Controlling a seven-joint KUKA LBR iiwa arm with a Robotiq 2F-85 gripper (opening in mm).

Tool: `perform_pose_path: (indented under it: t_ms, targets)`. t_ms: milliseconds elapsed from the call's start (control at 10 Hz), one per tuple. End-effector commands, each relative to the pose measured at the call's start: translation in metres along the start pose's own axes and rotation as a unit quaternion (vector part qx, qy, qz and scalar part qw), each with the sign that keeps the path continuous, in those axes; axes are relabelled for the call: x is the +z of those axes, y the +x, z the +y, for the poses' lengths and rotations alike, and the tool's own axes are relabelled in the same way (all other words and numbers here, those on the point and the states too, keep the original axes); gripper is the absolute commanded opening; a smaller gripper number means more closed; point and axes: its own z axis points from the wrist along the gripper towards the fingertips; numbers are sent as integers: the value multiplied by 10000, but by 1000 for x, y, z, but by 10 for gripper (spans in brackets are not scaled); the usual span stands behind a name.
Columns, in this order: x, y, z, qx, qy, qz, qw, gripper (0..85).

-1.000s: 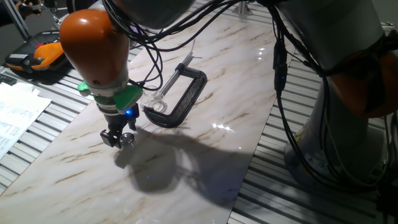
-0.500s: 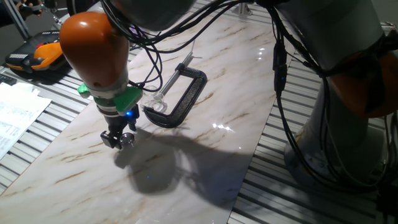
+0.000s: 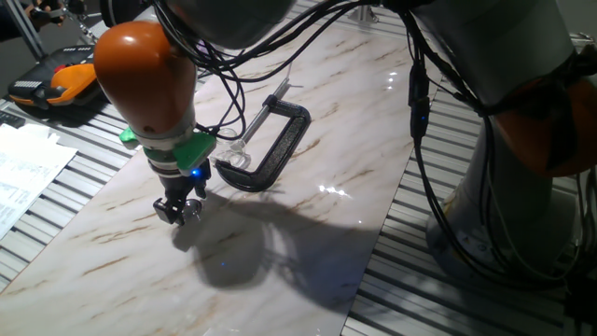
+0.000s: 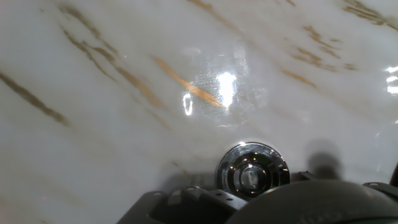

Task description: Screw the lid onto the jar

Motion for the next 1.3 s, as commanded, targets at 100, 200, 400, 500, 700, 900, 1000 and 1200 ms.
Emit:
perform_pose_path:
  t_ms: [100, 200, 400, 500, 700, 900, 1000, 1200]
  targets:
    - [2, 1, 0, 1, -37, 14, 10000, 680]
    - [2, 1, 0, 1, -29, 14, 10000, 680]
    - [4, 2, -1, 9, -36, 14, 10000, 680]
    - [5, 2, -1, 9, -51, 7, 10000, 680]
    - [4, 2, -1, 16, -51, 7, 10000, 680]
    - [4, 2, -2, 16, -51, 7, 10000, 680]
    - [4, 2, -2, 16, -66, 7, 10000, 680]
    - [4, 2, -2, 9, -67, -8, 10000, 680]
